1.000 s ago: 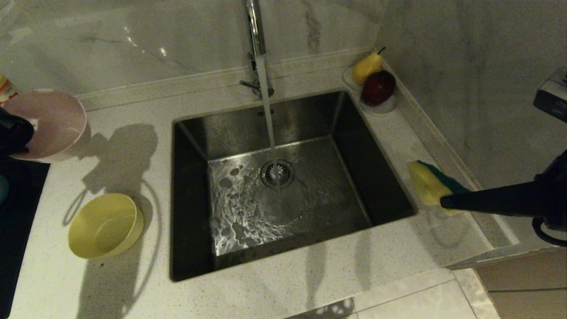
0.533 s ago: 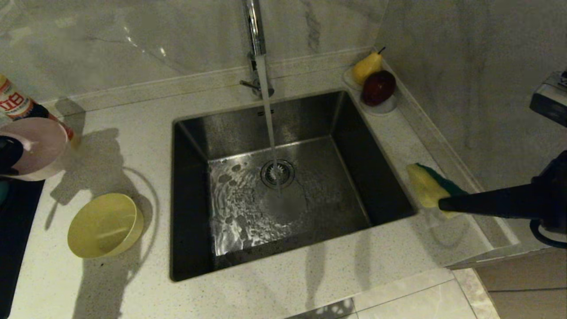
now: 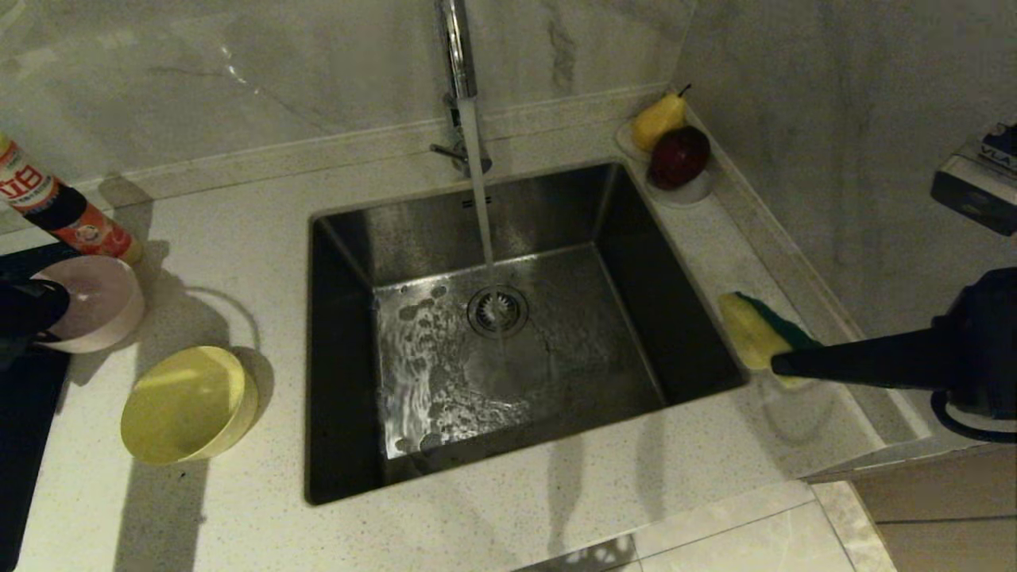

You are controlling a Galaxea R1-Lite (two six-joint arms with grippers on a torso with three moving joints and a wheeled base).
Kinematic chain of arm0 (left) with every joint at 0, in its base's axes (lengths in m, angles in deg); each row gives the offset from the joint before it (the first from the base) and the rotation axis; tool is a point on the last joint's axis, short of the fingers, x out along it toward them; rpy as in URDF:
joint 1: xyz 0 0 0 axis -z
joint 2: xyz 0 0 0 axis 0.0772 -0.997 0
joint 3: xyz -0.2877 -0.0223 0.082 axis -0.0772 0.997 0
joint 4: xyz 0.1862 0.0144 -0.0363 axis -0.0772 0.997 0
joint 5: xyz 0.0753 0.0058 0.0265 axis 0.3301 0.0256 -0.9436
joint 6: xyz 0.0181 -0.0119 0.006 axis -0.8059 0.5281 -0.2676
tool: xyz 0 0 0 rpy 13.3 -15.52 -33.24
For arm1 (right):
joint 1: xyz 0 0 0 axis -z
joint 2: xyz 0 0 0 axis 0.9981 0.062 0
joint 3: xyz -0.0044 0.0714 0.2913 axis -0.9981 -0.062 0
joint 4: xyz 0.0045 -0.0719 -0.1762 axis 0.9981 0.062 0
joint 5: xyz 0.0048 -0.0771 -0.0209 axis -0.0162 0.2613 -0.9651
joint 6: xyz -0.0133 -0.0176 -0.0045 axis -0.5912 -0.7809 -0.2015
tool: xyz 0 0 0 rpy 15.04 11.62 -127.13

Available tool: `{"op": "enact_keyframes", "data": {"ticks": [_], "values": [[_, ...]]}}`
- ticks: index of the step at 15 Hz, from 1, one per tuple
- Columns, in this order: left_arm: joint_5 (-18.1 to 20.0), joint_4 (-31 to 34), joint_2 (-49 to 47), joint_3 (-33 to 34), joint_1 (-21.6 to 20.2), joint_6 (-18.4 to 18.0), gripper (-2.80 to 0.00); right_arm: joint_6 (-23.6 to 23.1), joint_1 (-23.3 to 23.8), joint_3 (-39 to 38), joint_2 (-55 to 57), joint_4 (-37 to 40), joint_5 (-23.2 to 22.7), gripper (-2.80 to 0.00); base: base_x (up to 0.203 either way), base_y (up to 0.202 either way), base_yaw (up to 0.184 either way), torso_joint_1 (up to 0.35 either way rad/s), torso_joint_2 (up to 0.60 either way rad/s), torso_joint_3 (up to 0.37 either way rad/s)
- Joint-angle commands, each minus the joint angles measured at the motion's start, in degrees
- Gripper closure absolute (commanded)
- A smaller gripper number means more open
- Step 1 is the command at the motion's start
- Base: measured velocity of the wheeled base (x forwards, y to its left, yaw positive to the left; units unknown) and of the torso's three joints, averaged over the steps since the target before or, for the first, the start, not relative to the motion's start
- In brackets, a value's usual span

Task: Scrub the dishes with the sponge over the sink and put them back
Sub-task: Place the bowl on the table

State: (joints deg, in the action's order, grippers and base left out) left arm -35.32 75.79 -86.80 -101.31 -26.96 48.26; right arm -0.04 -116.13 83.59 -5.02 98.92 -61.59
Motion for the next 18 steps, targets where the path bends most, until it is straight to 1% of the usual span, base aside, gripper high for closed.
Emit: {"op": "enact_keyframes", "data": {"ticks": [1,2,6,7,10,12,14,17,18], "values": [[2.0,0.2,-3.9,-0.6,-0.2,0.2,0.00,0.1,0.0,-0.3,0.4,0.0,-0.2,0.00,0.000,0.000,0.000,0.000,0.00,0.000],[2.8,0.2,-4.4,-1.3,-0.2,0.1,0.00,0.1,0.0,-0.4,0.4,-0.1,-0.2,0.00,0.000,0.000,0.000,0.000,0.00,0.000],[3.1,0.7,-5.2,-3.6,-0.7,0.2,0.00,0.1,0.0,-0.4,0.6,-0.7,-0.2,0.00,0.000,0.000,0.000,0.000,0.00,0.000],[3.1,0.9,-5.1,-3.9,-1.0,0.2,-2.80,0.1,0.0,-0.4,0.7,-0.7,-0.2,0.00,0.000,0.000,0.000,0.000,0.00,0.000],[3.8,0.8,-2.9,-3.9,-1.6,0.2,-2.80,0.1,0.0,-0.4,0.5,-0.7,-0.2,0.00,0.000,0.000,0.000,0.000,0.00,0.000],[4.9,0.9,0.3,-3.8,-1.8,0.3,-2.80,0.2,0.0,-0.4,0.4,-0.7,-0.2,0.00,0.000,0.000,0.000,0.000,0.00,0.000],[5.0,1.5,4.1,-3.9,-1.8,0.2,-2.80,0.2,0.0,-0.4,-0.1,-0.7,-0.2,0.00,0.000,0.000,0.000,0.000,0.00,0.000],[5.0,5.2,10.7,-4.1,-1.8,-0.3,-2.80,0.3,0.0,-0.4,0.1,-0.7,-0.2,0.00,0.000,0.000,0.000,0.000,0.00,0.000],[5.1,6.9,12.7,-4.5,-1.8,-0.9,0.00,0.3,0.0,-0.4,0.1,-0.6,-0.2,0.00,0.000,0.000,0.000,0.000,0.00,0.000]]}}
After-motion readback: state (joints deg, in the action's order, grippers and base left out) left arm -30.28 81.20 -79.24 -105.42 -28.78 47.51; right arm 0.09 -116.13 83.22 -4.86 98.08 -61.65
